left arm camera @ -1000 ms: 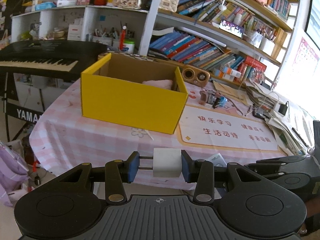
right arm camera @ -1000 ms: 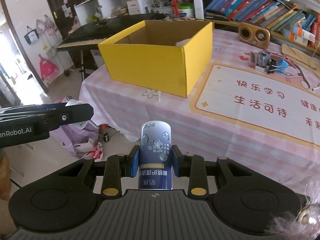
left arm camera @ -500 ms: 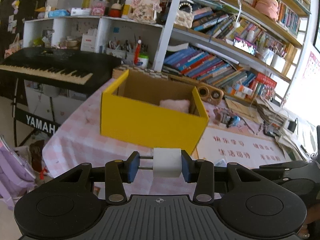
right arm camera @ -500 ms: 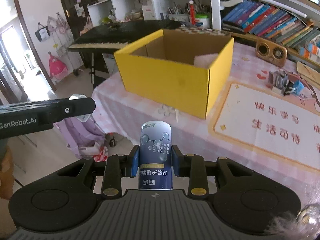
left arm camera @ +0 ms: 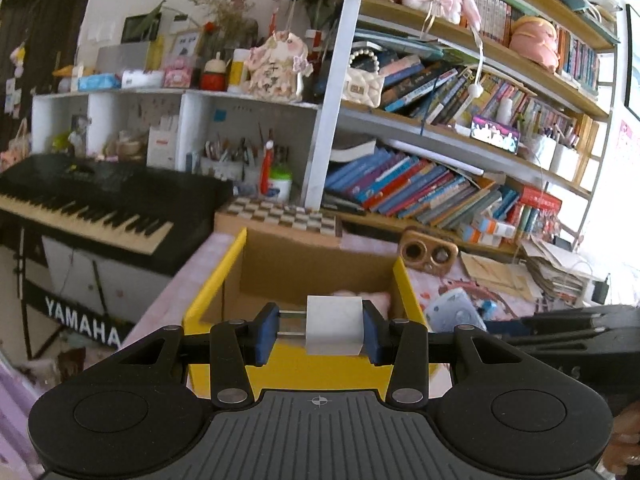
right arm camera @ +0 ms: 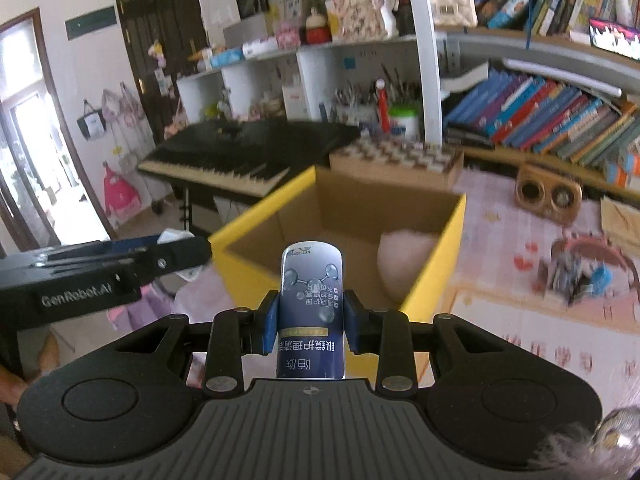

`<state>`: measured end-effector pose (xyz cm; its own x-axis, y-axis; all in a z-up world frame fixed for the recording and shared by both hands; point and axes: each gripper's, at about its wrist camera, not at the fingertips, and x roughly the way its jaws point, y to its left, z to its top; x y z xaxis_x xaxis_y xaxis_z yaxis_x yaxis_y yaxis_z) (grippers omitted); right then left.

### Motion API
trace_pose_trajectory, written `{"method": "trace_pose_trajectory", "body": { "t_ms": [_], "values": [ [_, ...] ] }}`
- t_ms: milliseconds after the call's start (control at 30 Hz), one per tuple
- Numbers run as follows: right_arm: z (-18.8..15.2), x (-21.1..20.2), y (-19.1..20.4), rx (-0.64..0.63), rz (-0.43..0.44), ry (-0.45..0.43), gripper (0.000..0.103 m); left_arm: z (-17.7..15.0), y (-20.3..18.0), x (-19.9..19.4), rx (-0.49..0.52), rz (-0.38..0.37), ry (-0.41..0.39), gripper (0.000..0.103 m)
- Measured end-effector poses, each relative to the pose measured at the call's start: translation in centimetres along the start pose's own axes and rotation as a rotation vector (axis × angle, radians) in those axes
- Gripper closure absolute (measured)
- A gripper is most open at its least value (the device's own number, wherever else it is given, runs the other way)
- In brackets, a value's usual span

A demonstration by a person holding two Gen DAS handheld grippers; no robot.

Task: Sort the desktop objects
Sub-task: 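Lower the adapter and spray bottle into the box and open both tools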

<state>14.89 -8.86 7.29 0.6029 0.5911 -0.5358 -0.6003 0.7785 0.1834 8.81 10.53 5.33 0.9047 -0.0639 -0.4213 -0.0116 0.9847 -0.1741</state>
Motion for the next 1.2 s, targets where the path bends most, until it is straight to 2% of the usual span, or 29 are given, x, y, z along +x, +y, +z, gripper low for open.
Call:
{"method": "trace_pose_trajectory", "body": {
  "t_ms": [167,300,433,533,667,800,1200],
  "values": [
    [3.0,2.4,-1.5,-0.036,-0.023,-0.048,0.073,1.8,0.2,3.8,0.026,0.025,-0.004,0.062],
    [5.1,5.2,-2.8,-0.067,-0.019,-0.053,0.073,2.6,0.9,7.4,0.038,0.069,0.03,0.062],
    [6.8,8.9,-3.9,-0.104,-0.007,-0.017,0.073,2.8,1.1,11.1,0.068,0.097,0.093,0.062],
    [7.4,11.5,-4.4,-0.136,-0.001,0.013,0.073,2.5,1.0,13.8,0.1,0.108,0.169,0.062],
    [7.7,14.9,-4.7,-0.184,0.008,0.071,0.073,1.5,0.7,16.3,0.125,0.119,0.261,0.062],
    [7.9,18.2,-4.6,-0.236,0.035,0.151,0.073,0.7,0.5,17.7,0.141,0.122,0.321,0.062],
    [7.0,25.8,-4.4,-0.338,0.107,0.409,0.073,-0.4,0.4,19.8,0.166,0.125,0.442,0.061]
  ]
}}
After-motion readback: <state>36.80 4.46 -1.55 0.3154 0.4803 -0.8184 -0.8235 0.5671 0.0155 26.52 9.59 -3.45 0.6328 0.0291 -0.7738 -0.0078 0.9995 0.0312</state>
